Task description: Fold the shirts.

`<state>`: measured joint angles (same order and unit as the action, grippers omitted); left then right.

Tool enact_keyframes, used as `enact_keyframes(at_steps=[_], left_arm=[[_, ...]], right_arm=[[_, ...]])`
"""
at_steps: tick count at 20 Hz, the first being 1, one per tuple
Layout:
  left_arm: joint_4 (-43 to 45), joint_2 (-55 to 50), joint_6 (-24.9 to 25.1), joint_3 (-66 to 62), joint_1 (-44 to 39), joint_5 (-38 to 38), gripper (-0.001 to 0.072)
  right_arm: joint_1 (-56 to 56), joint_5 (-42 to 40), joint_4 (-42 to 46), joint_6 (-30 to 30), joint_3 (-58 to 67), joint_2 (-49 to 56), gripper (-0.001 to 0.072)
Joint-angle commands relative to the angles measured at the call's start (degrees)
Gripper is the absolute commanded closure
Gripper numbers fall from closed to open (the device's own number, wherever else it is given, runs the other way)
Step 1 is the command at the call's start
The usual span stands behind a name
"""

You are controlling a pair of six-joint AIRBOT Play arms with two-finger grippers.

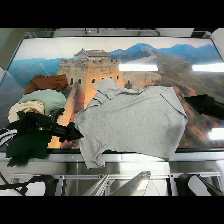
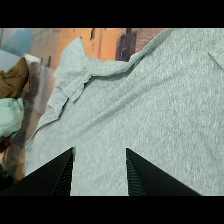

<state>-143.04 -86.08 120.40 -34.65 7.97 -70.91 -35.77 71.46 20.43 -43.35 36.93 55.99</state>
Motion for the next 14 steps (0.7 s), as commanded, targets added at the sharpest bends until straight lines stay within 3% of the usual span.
enact_keyframes(at_steps=[1,5,8,10,12,14], left_arm=[[-1.0,-1.1,1.5,-4.3,-1.4,-4.7,0.0696],[0.7,2.3,1.7,-6.4,3.6,-6.1,0.0695],[1.2,4.3,1.8,-5.7,8.4,-7.6,0.0695],[1.2,4.3,3.2,-5.4,10.5,-7.8,0.0696],[1.0,4.2,3.3,-5.7,11.5,-7.7,0.0695],[1.0,4.2,4.1,-6.4,11.5,-7.8,0.0696]], right_arm=[[-3.0,1.3,1.0,-4.3,0.0,0.0,0.0347],[-12.0,-2.2,9.5,-14.1,0.0,0.0,0.0347],[-13.6,-4.6,29.1,-25.9,-0.3,1.0,0.0348],[-13.6,-4.5,36.6,-31.7,-3.0,1.2,0.0349],[-13.6,-2.4,39.8,-35.4,-6.6,1.2,0.0350],[-12.6,0.0,37.4,-36.2,-10.5,1.2,0.0361]])
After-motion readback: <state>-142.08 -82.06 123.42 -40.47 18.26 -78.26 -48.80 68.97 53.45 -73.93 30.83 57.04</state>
